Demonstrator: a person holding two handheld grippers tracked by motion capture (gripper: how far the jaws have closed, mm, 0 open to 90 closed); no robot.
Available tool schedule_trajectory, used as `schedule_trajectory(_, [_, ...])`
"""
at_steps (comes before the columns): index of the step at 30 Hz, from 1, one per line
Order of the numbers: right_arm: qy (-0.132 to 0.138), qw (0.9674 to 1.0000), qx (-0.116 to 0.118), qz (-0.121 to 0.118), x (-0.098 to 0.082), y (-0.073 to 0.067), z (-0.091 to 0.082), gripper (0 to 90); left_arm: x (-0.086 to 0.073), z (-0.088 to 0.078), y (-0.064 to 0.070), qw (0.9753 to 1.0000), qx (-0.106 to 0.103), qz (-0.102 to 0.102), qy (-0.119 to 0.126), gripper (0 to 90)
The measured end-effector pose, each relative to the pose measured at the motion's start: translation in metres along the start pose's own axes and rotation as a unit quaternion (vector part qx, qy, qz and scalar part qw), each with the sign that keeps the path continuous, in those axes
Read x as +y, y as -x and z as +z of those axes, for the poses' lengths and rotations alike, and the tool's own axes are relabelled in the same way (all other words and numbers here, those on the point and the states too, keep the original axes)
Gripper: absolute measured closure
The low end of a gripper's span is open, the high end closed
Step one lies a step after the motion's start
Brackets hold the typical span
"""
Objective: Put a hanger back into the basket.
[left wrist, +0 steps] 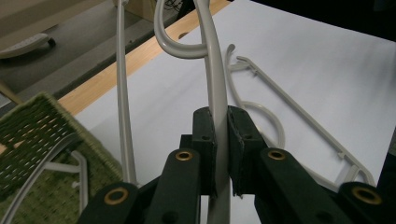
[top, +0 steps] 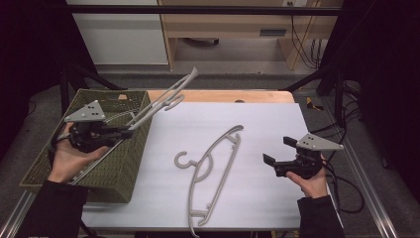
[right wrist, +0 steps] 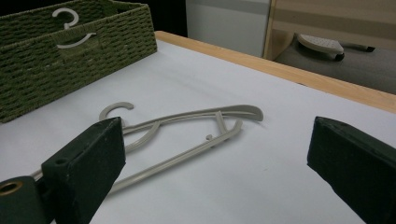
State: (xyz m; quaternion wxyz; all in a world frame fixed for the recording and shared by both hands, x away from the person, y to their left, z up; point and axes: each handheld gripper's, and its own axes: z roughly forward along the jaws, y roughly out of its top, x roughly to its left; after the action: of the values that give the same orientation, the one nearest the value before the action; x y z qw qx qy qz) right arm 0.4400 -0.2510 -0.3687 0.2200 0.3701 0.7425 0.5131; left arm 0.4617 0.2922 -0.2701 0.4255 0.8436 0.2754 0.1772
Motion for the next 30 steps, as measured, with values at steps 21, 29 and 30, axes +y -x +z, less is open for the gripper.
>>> schedule_trajectory(21, [-0.001, 1.0000, -0.003, 0.001, 0.000, 0.001, 0.000, 4.4, -0.067, -0.047, -0.051, 0.9979, 0.035, -0.049, -0.024, 82.2])
schedule_trajectory(29, [-0.003, 1.0000, -0.004, 0.003, -0.001, 0.001, 0.000, 4.4, -0.092, -0.062, -0.066, 0.9960, 0.043, -0.076, -0.023, 82.1])
schedule_trajectory(30, [-0.003, 1.0000, -0.004, 0.003, -0.001, 0.001, 0.000, 4.4, -0.095, -0.064, -0.067, 0.9956, 0.045, -0.078, -0.025, 82.1])
